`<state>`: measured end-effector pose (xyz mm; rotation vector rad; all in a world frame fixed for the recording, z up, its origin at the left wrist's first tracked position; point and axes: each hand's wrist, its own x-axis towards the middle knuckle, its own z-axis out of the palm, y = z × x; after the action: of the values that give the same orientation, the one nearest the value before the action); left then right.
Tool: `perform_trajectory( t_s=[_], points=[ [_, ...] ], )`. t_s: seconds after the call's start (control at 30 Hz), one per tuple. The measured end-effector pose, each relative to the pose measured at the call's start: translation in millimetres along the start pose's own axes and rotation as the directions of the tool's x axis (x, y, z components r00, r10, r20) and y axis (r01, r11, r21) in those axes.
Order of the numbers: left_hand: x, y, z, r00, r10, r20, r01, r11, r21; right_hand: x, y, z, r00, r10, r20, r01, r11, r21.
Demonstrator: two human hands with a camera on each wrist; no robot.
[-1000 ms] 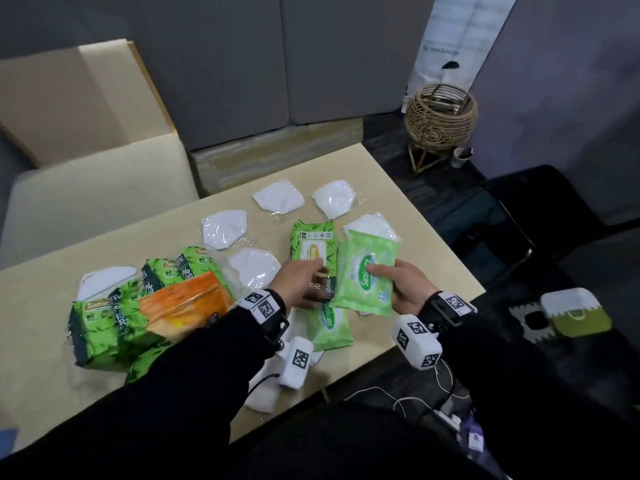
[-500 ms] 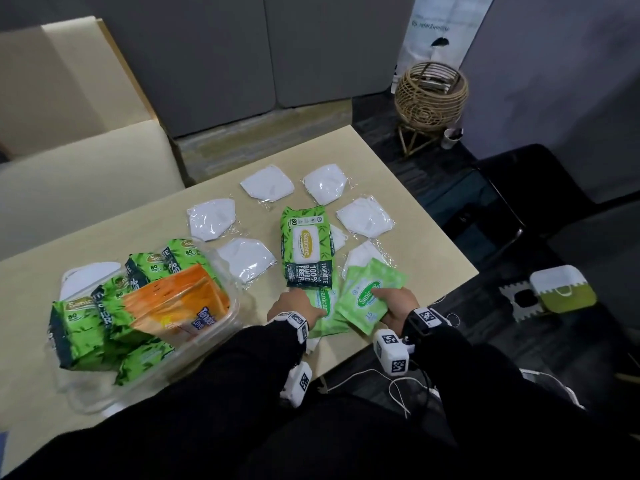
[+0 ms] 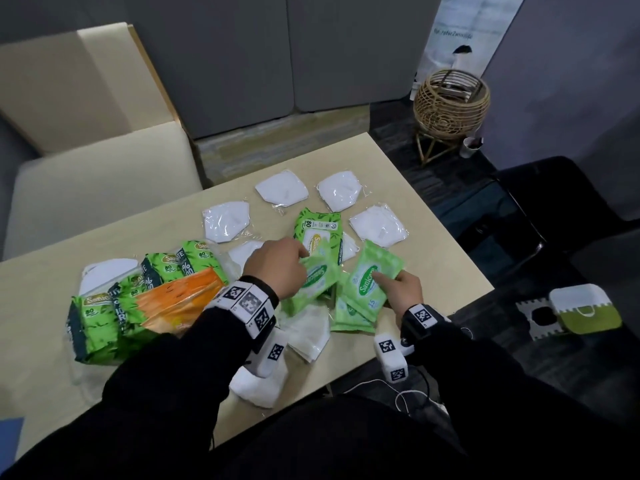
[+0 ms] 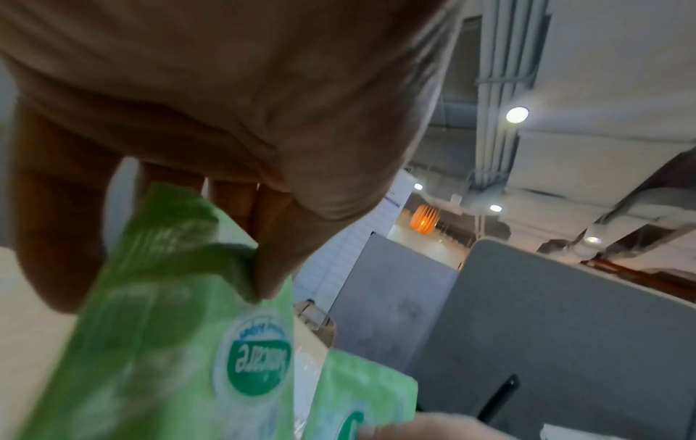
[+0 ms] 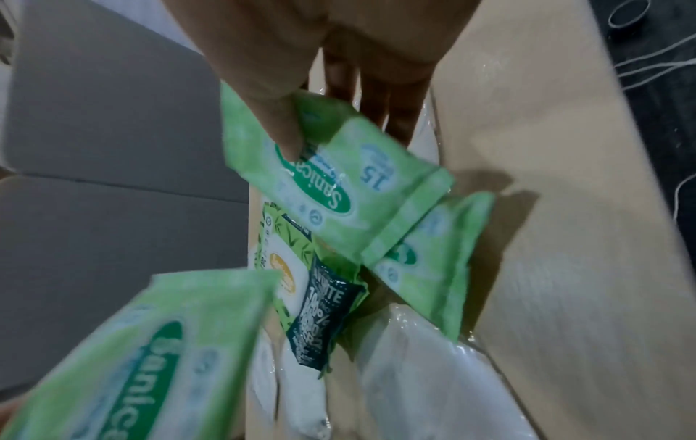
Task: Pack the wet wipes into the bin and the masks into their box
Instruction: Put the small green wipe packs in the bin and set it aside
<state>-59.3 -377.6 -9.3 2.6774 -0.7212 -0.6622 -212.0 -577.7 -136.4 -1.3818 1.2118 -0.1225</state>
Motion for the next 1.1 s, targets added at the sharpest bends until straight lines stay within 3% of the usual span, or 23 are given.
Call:
perform_trajectory(
  t_s=[0.1, 0.17, 0.23, 0.3, 0.37, 0.43, 0.53, 0.57, 0.63, 0.73, 0.8, 0.83, 0.87, 0.9, 0.97, 1.1],
  points=[
    [5, 8, -12, 0.994, 0.099, -0.043, -0.104, 0.984, -0.144, -17, -26, -2, 0.994, 0.025, 0.107, -0.037, 0.993, 0.114],
    [7, 17, -14, 0.977, 0.214, -0.004, -0.213, 0.972, -0.096, -19, -36, -4, 0.971, 0.035, 0.238, -0.067, 0.99, 0.125],
    [7, 27, -10, 0.938, 0.338, 0.076, -0.344, 0.936, 0.08, -25, -48, -4, 0.934, 0.009, 0.356, -0.046, 0.994, 0.097],
    [7, 39, -1, 0.874, 0.458, 0.161, -0.485, 0.841, 0.241, -27, -54, 0, 0.889, 0.018, 0.457, -0.036, 0.999, 0.03],
    [10, 46, 14, 0.814, 0.557, 0.167, -0.581, 0.778, 0.237, -31, -54, 5, 0.856, 0.033, 0.515, -0.026, 0.999, -0.022],
    [15, 46, 31, 0.798, 0.597, 0.085, -0.603, 0.793, 0.092, -33, -50, 6, 0.832, 0.037, 0.553, -0.067, 0.997, 0.033],
    [20, 35, 49, 0.839, 0.528, -0.135, -0.544, 0.823, -0.163, -42, -51, -3, 0.75, -0.006, 0.661, -0.223, 0.939, 0.262],
    [20, 31, 52, 0.851, 0.492, -0.185, -0.524, 0.821, -0.227, -45, -50, -7, 0.709, -0.019, 0.705, -0.228, 0.94, 0.254],
    [21, 26, 55, 0.883, 0.397, -0.252, -0.461, 0.837, -0.295, -49, -45, -6, 0.676, -0.059, 0.735, -0.147, 0.966, 0.213],
    [21, 20, 54, 0.972, 0.067, -0.226, -0.174, 0.849, -0.499, -49, -41, 2, 0.748, -0.08, 0.659, -0.135, 0.953, 0.269],
    [19, 16, 54, 0.994, -0.11, 0.008, 0.081, 0.682, -0.727, -46, -41, 5, 0.814, -0.077, 0.576, -0.171, 0.916, 0.364],
    [17, 14, 56, 0.987, -0.083, 0.137, 0.158, 0.625, -0.765, -45, -42, 7, 0.841, -0.062, 0.537, -0.188, 0.898, 0.398],
    [16, 12, 61, 0.977, -0.008, 0.214, 0.171, 0.634, -0.754, -44, -44, 8, 0.859, -0.042, 0.511, -0.21, 0.881, 0.425],
    [16, 10, 67, 0.972, 0.067, 0.225, 0.12, 0.68, -0.723, -44, -46, 9, 0.868, -0.025, 0.496, -0.223, 0.873, 0.435],
    [14, 10, 72, 0.98, 0.101, 0.169, 0.031, 0.768, -0.64, -46, -48, 10, 0.864, -0.019, 0.503, -0.236, 0.868, 0.438],
    [18, 13, 70, 0.983, 0.092, 0.159, 0.042, 0.732, -0.68, -49, -42, 4, 0.842, -0.056, 0.536, -0.128, 0.945, 0.301]
  ],
)
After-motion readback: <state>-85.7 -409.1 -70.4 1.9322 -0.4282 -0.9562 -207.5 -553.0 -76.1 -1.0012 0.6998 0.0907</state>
